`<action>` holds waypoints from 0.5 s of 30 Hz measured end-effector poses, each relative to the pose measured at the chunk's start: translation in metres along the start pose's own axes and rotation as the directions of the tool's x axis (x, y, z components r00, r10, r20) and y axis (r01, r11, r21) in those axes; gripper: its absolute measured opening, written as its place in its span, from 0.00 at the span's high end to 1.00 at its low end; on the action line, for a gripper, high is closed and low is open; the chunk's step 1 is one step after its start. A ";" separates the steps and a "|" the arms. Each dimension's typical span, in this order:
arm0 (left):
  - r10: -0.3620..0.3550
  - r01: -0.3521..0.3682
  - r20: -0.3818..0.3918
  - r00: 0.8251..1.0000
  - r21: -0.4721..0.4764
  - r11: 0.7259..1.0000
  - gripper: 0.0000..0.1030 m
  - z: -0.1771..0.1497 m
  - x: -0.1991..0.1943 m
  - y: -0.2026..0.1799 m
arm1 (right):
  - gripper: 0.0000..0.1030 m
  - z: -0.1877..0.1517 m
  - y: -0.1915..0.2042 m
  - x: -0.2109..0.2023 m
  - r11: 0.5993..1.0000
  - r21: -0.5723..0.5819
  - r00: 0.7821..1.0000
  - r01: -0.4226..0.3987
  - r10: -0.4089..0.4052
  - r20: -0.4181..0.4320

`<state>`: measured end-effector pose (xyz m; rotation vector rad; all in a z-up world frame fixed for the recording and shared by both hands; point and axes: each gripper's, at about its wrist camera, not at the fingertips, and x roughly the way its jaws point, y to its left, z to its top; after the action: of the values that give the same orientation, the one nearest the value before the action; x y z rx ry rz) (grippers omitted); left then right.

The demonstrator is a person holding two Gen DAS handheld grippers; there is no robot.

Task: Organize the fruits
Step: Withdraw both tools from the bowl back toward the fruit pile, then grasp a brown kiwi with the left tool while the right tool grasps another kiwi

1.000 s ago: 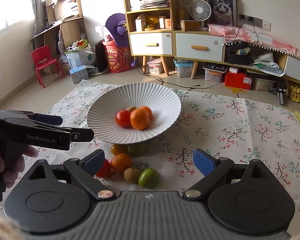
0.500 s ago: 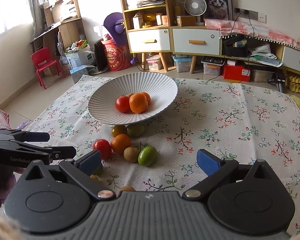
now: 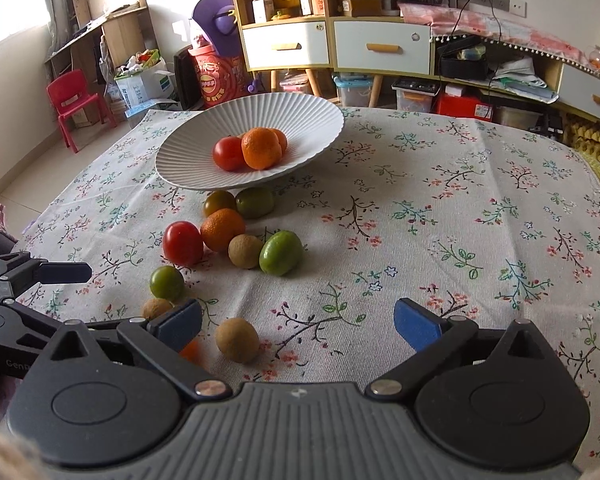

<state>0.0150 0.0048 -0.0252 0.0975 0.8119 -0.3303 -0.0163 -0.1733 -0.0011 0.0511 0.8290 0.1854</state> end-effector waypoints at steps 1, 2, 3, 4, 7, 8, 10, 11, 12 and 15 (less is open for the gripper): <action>0.001 -0.001 -0.005 1.000 0.001 1.000 0.06 -0.001 0.001 0.000 | 0.01 -0.002 0.001 0.001 1.000 -0.003 1.000 -0.002 0.002 -0.010; 0.001 -0.001 -0.008 1.000 0.000 1.000 0.06 -0.002 0.002 0.000 | 0.01 -0.005 0.002 0.002 1.000 -0.007 1.000 -0.003 0.003 -0.019; 0.003 -0.003 -0.011 1.000 -0.002 1.000 0.06 -0.003 0.003 0.000 | 0.01 -0.007 0.004 0.002 1.000 -0.013 1.000 -0.003 0.002 -0.026; 0.002 -0.003 -0.013 1.000 -0.006 1.000 0.06 -0.003 0.004 0.001 | 0.01 -0.008 0.005 0.003 1.000 -0.020 0.999 -0.002 0.001 -0.032; 0.004 -0.004 -0.005 1.000 0.005 1.000 0.07 -0.005 0.004 -0.002 | 0.03 -0.012 0.007 0.005 0.999 -0.038 0.999 0.005 -0.007 -0.046; 0.001 -0.001 -0.003 1.000 0.011 1.000 0.08 -0.005 0.004 -0.003 | 0.04 -0.013 0.008 0.006 0.999 -0.043 0.999 0.009 -0.012 -0.051; -0.009 0.009 0.005 1.000 0.021 1.000 0.12 -0.005 0.004 -0.007 | 0.08 -0.015 0.009 0.007 0.999 -0.051 0.998 0.011 -0.014 -0.060; -0.016 0.015 0.009 1.000 0.027 1.000 0.13 -0.005 0.004 -0.008 | 0.09 -0.015 0.010 0.008 0.998 -0.055 0.998 0.010 -0.013 -0.062; -0.018 0.018 0.014 1.000 0.033 0.999 0.17 -0.005 0.003 -0.010 | 0.12 -0.016 0.011 0.008 0.998 -0.061 0.998 0.012 -0.016 -0.061; -0.034 0.033 0.027 0.999 0.049 0.998 0.27 -0.004 0.002 -0.014 | 0.18 -0.016 0.016 0.007 0.996 -0.089 0.998 0.021 -0.026 -0.053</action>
<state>0.0089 -0.0086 -0.0293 0.1249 0.7786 -0.3822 -0.0261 -0.1571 -0.0152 -0.0473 0.8740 0.2019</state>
